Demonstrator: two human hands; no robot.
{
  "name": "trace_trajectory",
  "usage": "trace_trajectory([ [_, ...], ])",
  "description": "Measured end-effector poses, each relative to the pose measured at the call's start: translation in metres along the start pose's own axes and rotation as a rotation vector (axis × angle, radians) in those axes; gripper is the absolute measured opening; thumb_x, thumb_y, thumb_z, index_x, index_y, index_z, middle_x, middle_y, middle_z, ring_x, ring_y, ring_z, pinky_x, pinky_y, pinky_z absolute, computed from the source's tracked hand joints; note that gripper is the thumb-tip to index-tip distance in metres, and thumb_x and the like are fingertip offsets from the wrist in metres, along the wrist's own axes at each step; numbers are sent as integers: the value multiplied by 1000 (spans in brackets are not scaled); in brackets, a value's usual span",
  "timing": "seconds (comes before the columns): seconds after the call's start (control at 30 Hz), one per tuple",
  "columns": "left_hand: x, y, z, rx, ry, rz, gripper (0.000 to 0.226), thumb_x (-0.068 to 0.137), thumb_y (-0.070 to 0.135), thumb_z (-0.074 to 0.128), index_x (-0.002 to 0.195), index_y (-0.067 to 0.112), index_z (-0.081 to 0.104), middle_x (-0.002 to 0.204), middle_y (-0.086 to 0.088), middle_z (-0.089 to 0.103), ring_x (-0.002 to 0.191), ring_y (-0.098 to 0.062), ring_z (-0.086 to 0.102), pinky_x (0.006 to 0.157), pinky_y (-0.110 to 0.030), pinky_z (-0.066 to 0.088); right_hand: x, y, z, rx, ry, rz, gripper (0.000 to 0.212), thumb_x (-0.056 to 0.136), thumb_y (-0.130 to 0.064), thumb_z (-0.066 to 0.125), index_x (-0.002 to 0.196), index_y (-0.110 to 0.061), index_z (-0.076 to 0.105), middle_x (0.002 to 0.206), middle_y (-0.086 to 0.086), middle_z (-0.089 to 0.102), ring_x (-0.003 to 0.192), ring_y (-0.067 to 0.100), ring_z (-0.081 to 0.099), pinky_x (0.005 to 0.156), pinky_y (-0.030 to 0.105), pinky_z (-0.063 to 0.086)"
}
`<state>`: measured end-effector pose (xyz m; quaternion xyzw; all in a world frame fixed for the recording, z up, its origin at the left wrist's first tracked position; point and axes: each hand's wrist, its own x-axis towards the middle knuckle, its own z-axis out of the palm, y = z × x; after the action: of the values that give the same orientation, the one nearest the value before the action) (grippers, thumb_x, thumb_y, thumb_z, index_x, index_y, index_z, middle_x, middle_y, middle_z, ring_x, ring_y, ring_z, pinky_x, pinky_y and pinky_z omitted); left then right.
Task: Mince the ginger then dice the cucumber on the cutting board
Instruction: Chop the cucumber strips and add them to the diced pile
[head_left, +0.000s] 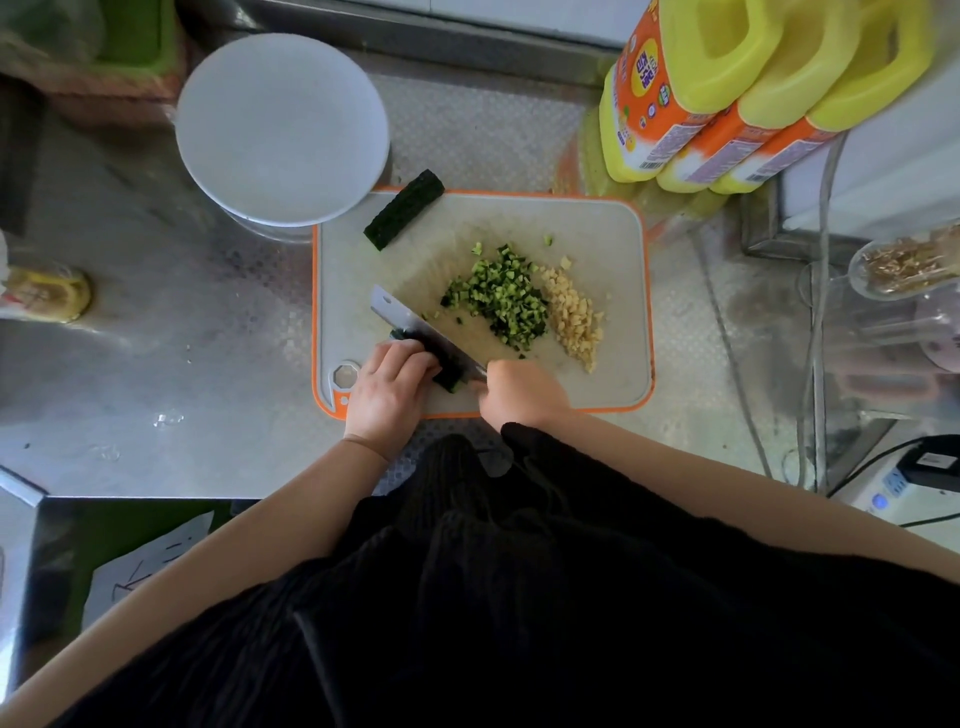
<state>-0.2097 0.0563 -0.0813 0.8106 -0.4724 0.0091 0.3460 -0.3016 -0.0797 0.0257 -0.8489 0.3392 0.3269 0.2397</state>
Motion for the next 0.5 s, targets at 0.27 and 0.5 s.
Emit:
trace_trajectory([
  [0.27, -3, 0, 0, 10, -1, -11, 15, 94, 10, 57, 94, 0, 68, 101, -16, 64, 94, -35, 55, 85, -43, 49, 0, 9, -4, 109, 8, 29, 32, 99, -42, 43, 86, -13, 46, 69, -1, 44, 74, 24, 51, 60, 30, 37],
  [0.5, -4, 0, 0, 10, 7, -10, 15, 92, 9, 56, 93, 0, 68, 98, -16, 62, 94, -35, 54, 90, -41, 45, -12, -2, -9, -2, 35, -5, 31, 101, -39, 37, 103, -12, 53, 86, 5, 53, 80, 25, 49, 68, 32, 38],
])
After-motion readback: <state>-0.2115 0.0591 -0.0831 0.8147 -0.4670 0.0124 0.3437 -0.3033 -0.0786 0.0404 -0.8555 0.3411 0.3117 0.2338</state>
